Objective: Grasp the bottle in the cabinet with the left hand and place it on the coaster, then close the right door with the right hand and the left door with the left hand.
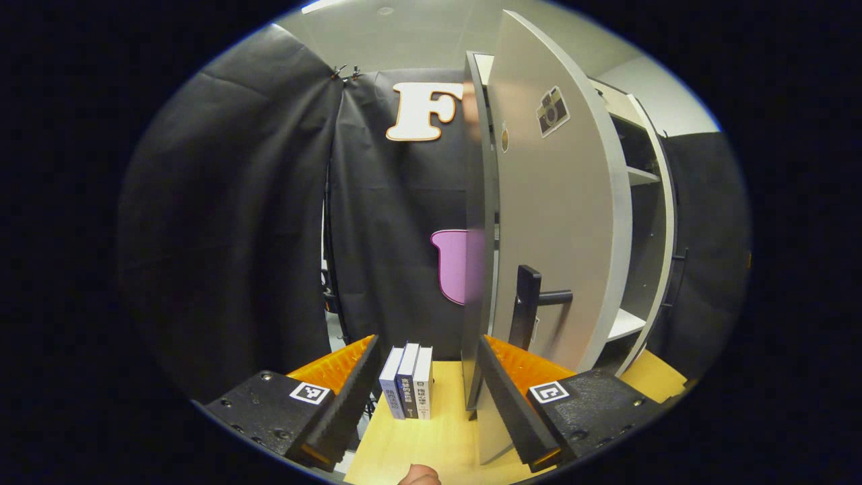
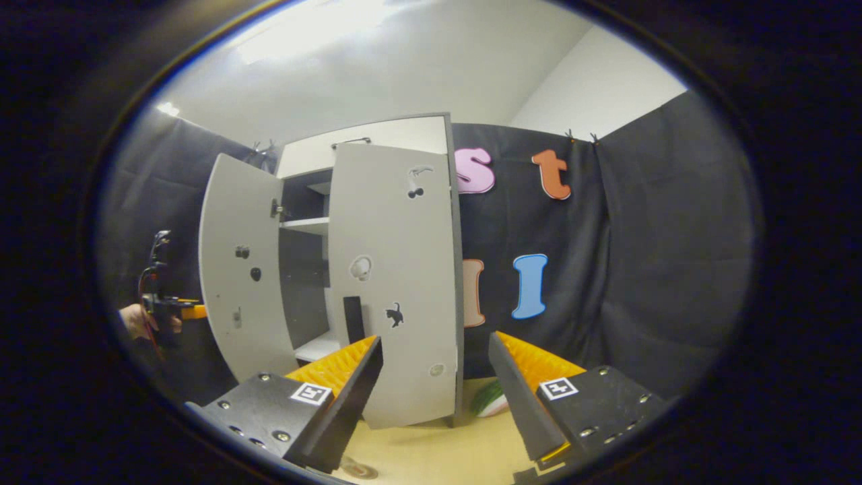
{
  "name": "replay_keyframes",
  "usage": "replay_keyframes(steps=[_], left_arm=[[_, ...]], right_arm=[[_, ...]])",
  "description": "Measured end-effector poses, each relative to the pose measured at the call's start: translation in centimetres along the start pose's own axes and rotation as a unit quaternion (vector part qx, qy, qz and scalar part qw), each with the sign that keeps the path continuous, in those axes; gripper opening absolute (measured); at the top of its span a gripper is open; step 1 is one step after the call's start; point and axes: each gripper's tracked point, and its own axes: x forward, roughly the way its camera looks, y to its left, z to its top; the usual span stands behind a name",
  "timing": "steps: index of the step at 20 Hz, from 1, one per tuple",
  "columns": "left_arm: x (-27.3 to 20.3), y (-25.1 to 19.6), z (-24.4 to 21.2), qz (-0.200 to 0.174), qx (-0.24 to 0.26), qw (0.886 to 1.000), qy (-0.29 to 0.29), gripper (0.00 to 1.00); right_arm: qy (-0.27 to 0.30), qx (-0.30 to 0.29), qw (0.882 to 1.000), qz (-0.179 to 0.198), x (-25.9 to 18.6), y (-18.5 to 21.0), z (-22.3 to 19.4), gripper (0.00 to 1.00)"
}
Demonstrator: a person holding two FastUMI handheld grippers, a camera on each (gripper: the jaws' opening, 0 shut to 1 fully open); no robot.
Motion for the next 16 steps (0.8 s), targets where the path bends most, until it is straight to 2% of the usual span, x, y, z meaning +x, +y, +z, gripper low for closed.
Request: replay_keyframes(steps=[1,2,3,4,5,6,7,8,9,11,14,15,16], left_arm=[[0.1,-0.1,0.1,0.001,-0.009,1.0,0.003,0.89],[0.0,0.0,-0.1,0.004,-0.021,1.0,0.01,0.92],[-0.1,0.1,-0.2,0.007,-0.029,0.999,0.016,0.88],[0.0,0.1,-0.1,0.012,-0.028,0.999,0.018,0.92],[-0.1,0.1,0.1,0.017,-0.023,0.999,0.017,0.88],[-0.1,0.0,0.2,0.018,-0.017,1.0,0.017,0.92],[-0.2,-0.2,0.2,0.016,-0.016,1.0,0.014,0.92],[-0.3,-0.6,0.2,0.013,-0.022,1.0,0.014,0.92],[-0.4,-1.5,-0.1,0.009,-0.031,0.999,0.011,0.88],[-0.7,-2.8,-0.4,0.004,-0.034,0.999,0.012,0.92],[-0.6,-3.8,0.0,-0.005,-0.027,1.0,0.006,0.92],[-0.5,-4.2,-0.1,-0.01,-0.029,0.999,0.007,0.88],[-0.4,-4.7,-0.1,-0.018,-0.029,0.999,0.007,0.92]], right_arm=[[0.0,-0.008,1.0,0.002,-0.6,0.0,-0.3,0.96],[0.0,-0.017,1.0,0.004,-1.1,-0.1,-0.6,0.96],[0.001,-0.026,1.0,0.005,-1.4,-0.1,-0.9,0.96],[0.003,-0.036,0.999,0.006,-1.5,0.0,-1.2,0.97],[0.004,-0.044,0.999,0.008,-1.7,0.0,-1.4,0.96],[0.003,-0.046,0.999,0.011,-1.8,0.3,-1.5,0.96],[0.004,-0.044,0.999,0.019,-1.9,0.7,-1.6,0.97],[0.008,-0.041,0.999,0.023,-2.0,1.0,-1.9,0.93],[0.008,-0.043,0.999,0.025,-2.1,1.2,-1.7,0.93],[0.002,-0.049,0.998,0.029,-2.4,1.4,-0.9,0.95],[-0.009,-0.029,0.999,0.036,-2.6,1.8,-0.1,0.93],[-0.008,-0.026,0.999,0.034,-2.7,1.7,-0.1,0.95],[-0.008,-0.026,0.999,0.036,-2.6,1.8,-0.1,0.93]])
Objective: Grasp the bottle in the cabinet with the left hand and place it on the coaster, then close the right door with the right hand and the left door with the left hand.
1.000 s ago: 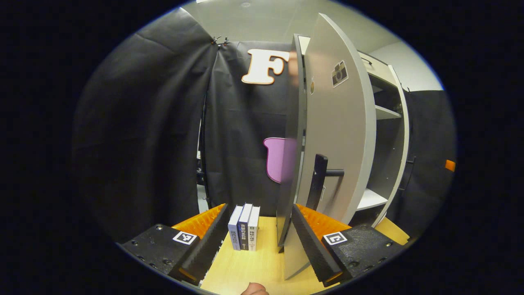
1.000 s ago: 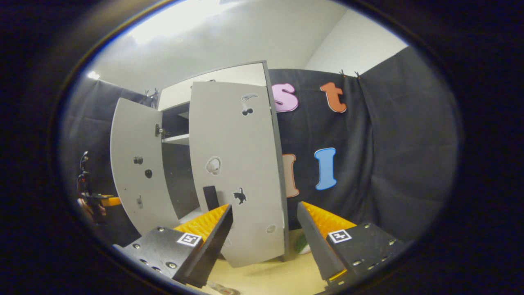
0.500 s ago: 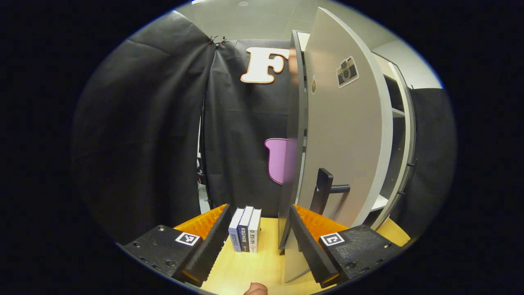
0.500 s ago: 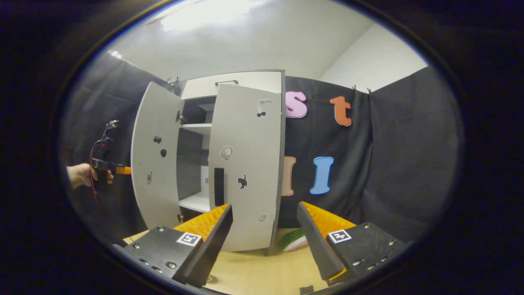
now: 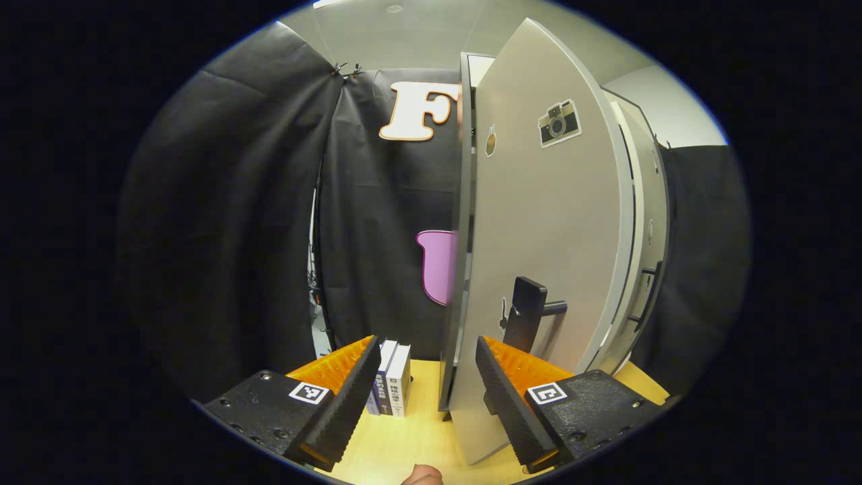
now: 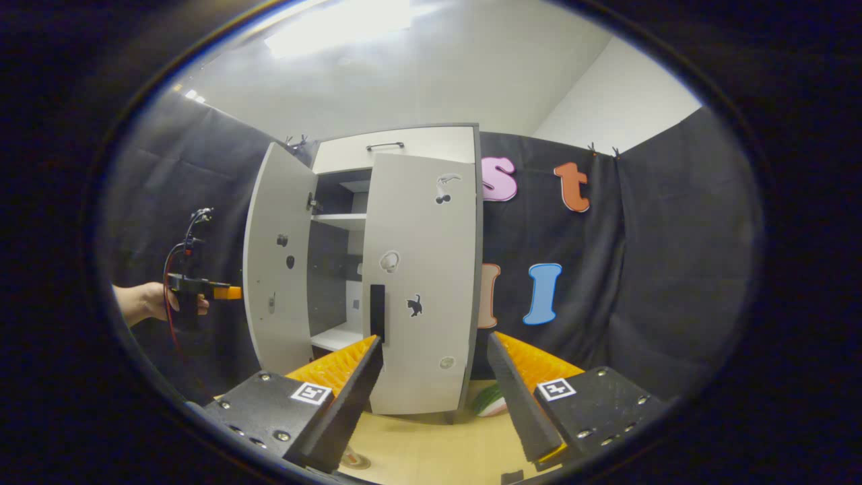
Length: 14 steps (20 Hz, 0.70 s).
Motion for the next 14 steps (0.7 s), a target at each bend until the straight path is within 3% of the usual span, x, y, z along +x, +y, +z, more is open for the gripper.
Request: replay_keyframes(steps=[3,4,5,7,8,13,14], left_arm=[[0.1,-0.8,0.0,-0.014,0.004,1.0,-0.002,0.89],[0.1,-0.9,0.0,-0.016,0.0,1.0,-0.005,0.92],[0.2,-1.1,-0.1,-0.019,-0.002,1.0,-0.006,0.88],[0.4,-1.7,-0.2,-0.028,-0.004,1.0,-0.004,0.92],[0.4,-2.2,-0.2,-0.034,-0.004,0.999,-0.002,0.92],[1.2,-4.2,0.0,-0.046,-0.003,0.999,-0.006,0.88],[1.3,-4.5,0.2,-0.044,-0.002,0.999,-0.008,0.92]], right_arm=[[0.001,-0.007,1.0,0.004,0.3,0.7,0.1,0.93],[0.002,-0.007,1.0,0.004,0.2,1.0,-0.1,0.98],[0.006,-0.005,1.0,0.003,0.4,1.3,-0.3,0.98],[0.011,-0.002,1.0,-0.005,0.8,1.3,-0.5,0.92],[0.01,0.0,1.0,-0.006,0.9,1.4,-0.3,0.95],[-0.006,0.016,1.0,-0.001,1.2,1.8,1.5,0.92],[-0.004,0.021,1.0,0.003,1.3,1.9,1.6,0.95]])
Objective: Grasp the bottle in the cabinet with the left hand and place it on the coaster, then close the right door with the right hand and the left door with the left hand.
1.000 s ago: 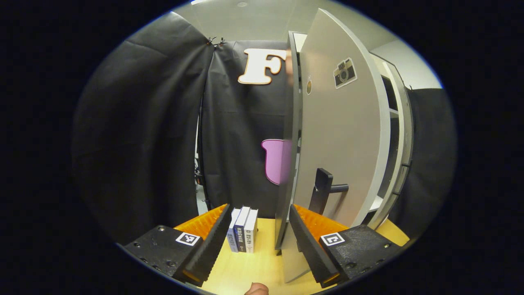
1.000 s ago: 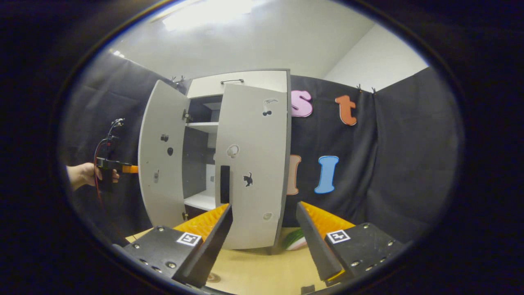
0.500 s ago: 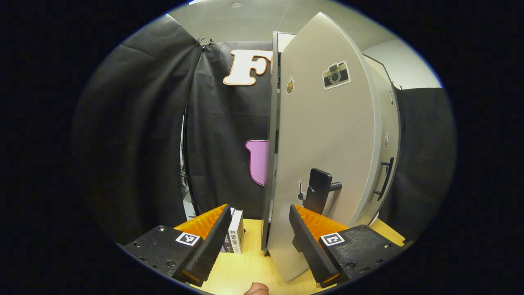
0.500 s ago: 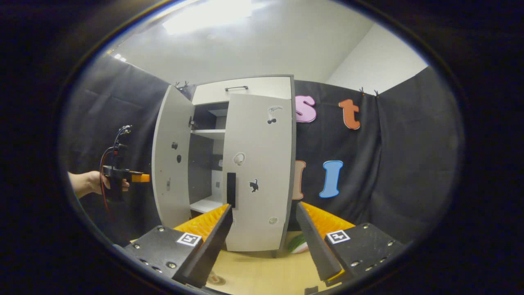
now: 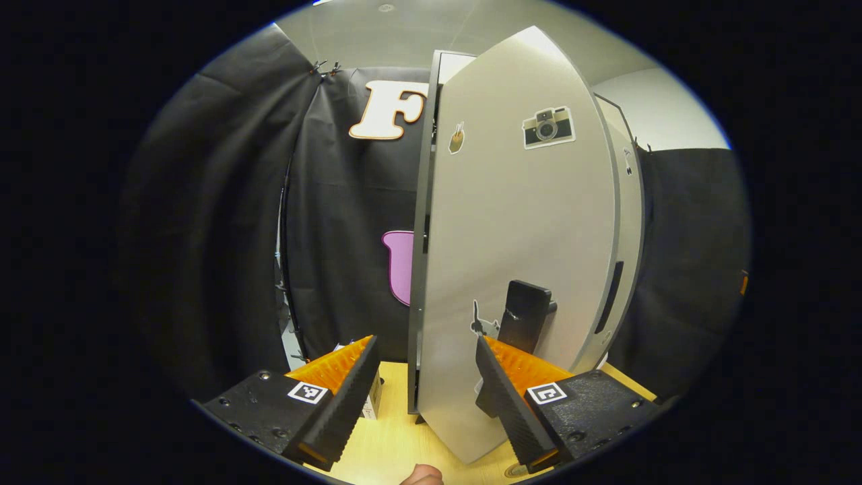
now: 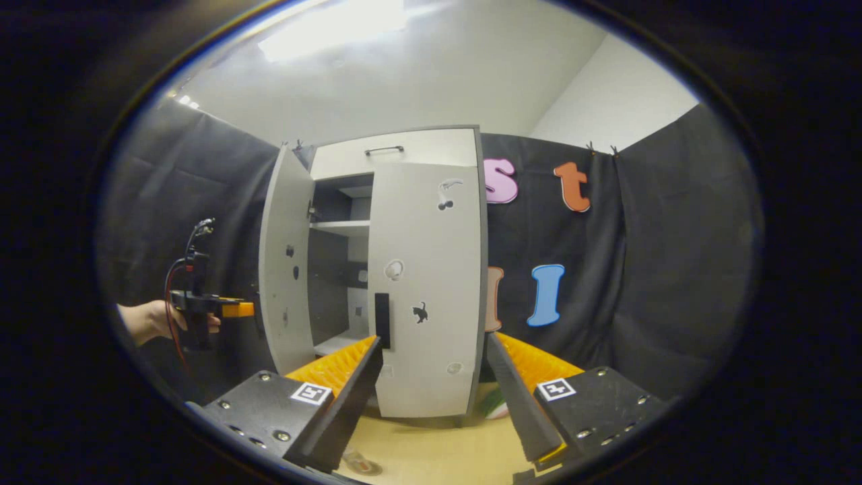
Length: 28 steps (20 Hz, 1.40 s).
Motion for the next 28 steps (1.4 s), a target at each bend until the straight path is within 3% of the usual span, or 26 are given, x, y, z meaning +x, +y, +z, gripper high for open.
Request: replay_keyframes(steps=[1,4,5,6,7,9,10,11,17,22,28], left_arm=[[0.2,-0.3,0.1,-0.002,0.003,1.0,-0.002,0.92],[0.9,-1.4,0.1,-0.009,0.008,1.0,-0.003,0.88],[1.1,-1.9,0.1,-0.012,0.008,1.0,-0.004,0.92],[1.3,-2.5,0.1,-0.018,0.01,1.0,-0.005,0.88],[1.7,-3.1,0.2,-0.026,0.012,1.0,-0.008,0.92],[2.3,-4.3,-0.2,-0.039,0.014,0.999,-0.006,0.89],[2.6,-5.0,-0.3,-0.046,0.012,0.999,-0.005,0.88],[2.9,-5.8,-0.3,-0.055,0.01,0.998,-0.005,0.93],[2.9,-8.9,0.9,-0.069,0.004,0.997,-0.017,0.93],[-0.8,-10.3,1.6,-0.051,0.011,0.998,-0.024,0.94],[-9.1,-9.8,2.5,-0.018,0.012,0.999,-0.024,0.94]], right_arm=[[-0.002,0.005,1.0,0.003,0.1,0.0,0.3,0.98],[-0.012,0.012,1.0,0.006,0.7,-0.5,1.2,0.92],[-0.014,0.01,1.0,0.006,1.0,-0.6,1.2,0.92],[-0.013,0.005,1.0,0.005,1.2,-0.8,0.9,0.92],[-0.012,-0.003,1.0,0.001,1.5,-1.0,0.7,0.92],[-0.012,-0.024,1.0,-0.01,2.0,-1.8,0.1,0.99],[-0.012,-0.034,0.999,-0.013,2.3,-1.9,-0.1,0.95],[-0.011,-0.044,0.999,-0.016,2.3,-2.1,-0.4,0.96],[-0.005,-0.053,0.998,-0.024,0.0,-2.9,-0.7,0.93],[-0.015,-0.04,0.999,-0.029,-4.4,-4.5,0.0,0.95],[-0.033,-0.03,0.999,-0.016,-8.1,-4.5,1.0,0.93]])
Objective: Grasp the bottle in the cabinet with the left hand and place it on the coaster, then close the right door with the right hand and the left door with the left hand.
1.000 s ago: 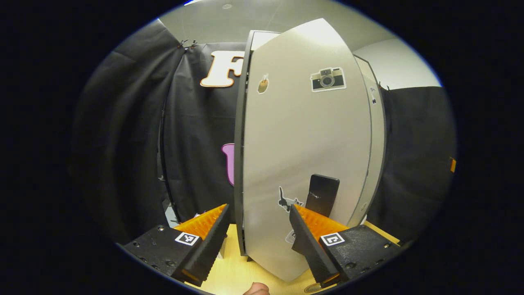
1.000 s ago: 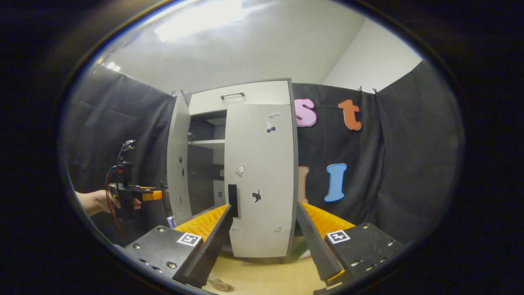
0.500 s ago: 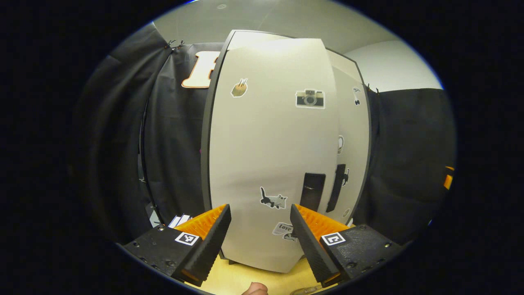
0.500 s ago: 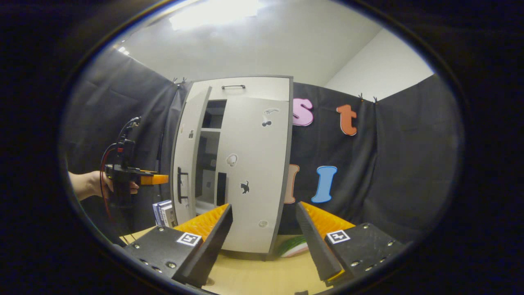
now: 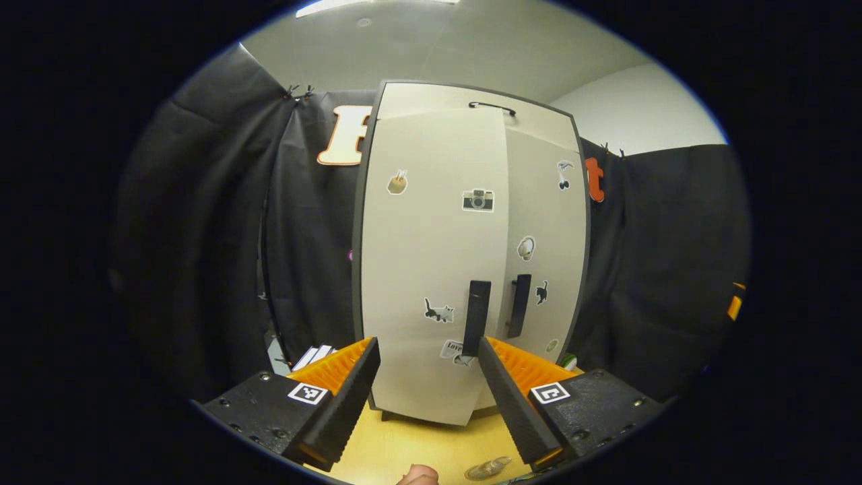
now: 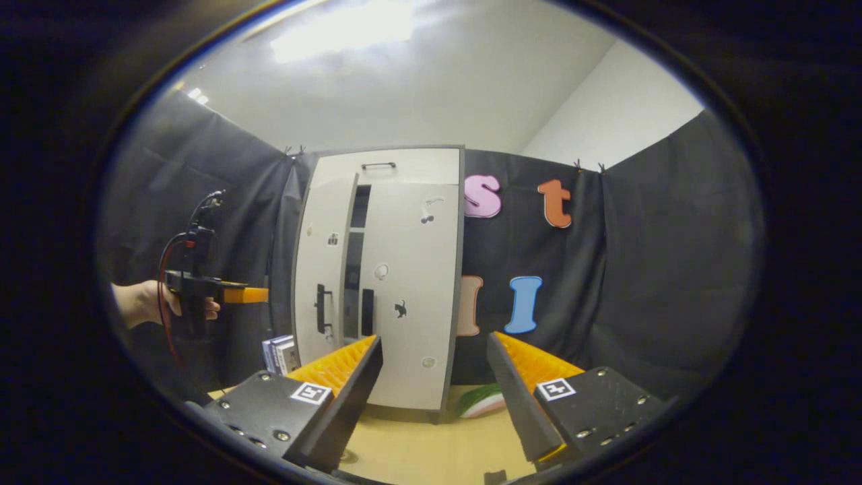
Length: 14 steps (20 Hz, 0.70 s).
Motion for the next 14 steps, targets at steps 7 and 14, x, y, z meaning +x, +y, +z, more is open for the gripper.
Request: replay_keyframes(steps=[7,14], left_arm=[[-5.9,1.7,2.5,0.019,0.03,0.999,0.002,0.92],[-6.6,2.9,4.5,0.016,0.003,1.0,-0.008,0.94]], right_arm=[[-0.004,0.034,0.999,0.027,0.2,2.7,1.1,0.98],[-0.004,0.041,0.999,0.011,2.6,3.2,2.0,0.95]])
